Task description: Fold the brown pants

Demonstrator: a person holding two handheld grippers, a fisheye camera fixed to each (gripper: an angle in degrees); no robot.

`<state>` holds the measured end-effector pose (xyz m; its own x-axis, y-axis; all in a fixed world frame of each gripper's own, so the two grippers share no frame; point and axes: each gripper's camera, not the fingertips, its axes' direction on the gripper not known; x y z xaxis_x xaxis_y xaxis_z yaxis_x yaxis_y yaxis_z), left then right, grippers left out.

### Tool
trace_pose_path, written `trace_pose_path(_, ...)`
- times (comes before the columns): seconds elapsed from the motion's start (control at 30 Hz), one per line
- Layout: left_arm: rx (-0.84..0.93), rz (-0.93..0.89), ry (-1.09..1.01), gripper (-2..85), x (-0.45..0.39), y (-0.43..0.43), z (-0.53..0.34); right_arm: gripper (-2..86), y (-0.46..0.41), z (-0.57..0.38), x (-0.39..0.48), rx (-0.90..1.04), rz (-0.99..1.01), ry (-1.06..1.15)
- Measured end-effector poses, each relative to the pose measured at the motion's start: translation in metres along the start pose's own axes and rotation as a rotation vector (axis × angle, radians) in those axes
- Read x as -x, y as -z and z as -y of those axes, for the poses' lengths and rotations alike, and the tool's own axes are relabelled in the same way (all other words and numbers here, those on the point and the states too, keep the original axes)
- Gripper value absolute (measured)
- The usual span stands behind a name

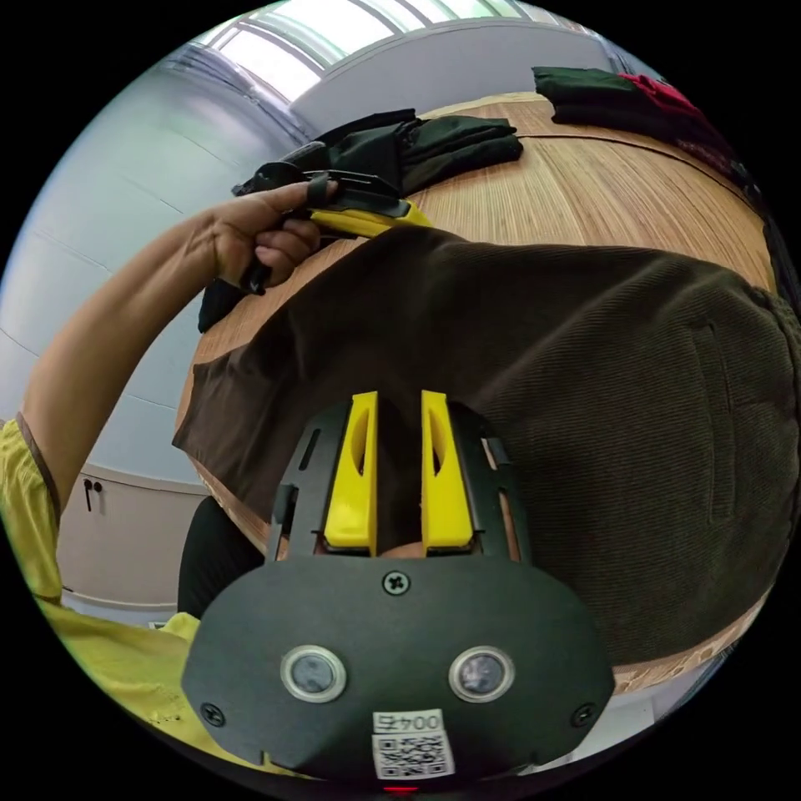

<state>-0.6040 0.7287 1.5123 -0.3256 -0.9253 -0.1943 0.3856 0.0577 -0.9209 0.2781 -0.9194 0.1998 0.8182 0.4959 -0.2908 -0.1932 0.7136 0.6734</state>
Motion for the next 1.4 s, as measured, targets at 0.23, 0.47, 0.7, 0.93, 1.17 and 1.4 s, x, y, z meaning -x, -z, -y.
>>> trace_pose_path(0.23, 0.105, -0.083, 0.023, 3.3, 0.033, -0.005, 0.05, 6.7, -0.004, 0.011, -0.015, -0.002, 0.063, -0.056)
trace_pose_path(0.47, 0.028, -0.204, 0.0, 5.5, 0.031, 0.027, 0.029, 7.7, -0.006, 0.018, -0.013, -0.016, 0.056, -0.054)
trace_pose_path(0.7, 0.098, -0.237, 0.019, 10.9, 0.02, 0.039, 0.017, 7.9, -0.007, 0.022, -0.013, -0.022, 0.055, -0.054)
trace_pose_path(0.93, 0.167, -0.039, -0.08, 2.8, -0.023, 0.036, 0.025, 6.7, -0.009, 0.027, -0.021, -0.013, 0.082, -0.071)
trace_pose_path(1.17, 0.186, 0.16, -0.19, 1.3, -0.051, 0.04, 0.022, 6.1, -0.011, 0.029, -0.023, -0.002, 0.063, -0.074)
trace_pose_path(1.4, 0.038, 0.255, -0.368, 1.0, -0.111, 0.122, -0.065, 6.9, -0.011, 0.028, -0.026, -0.005, 0.081, -0.069)
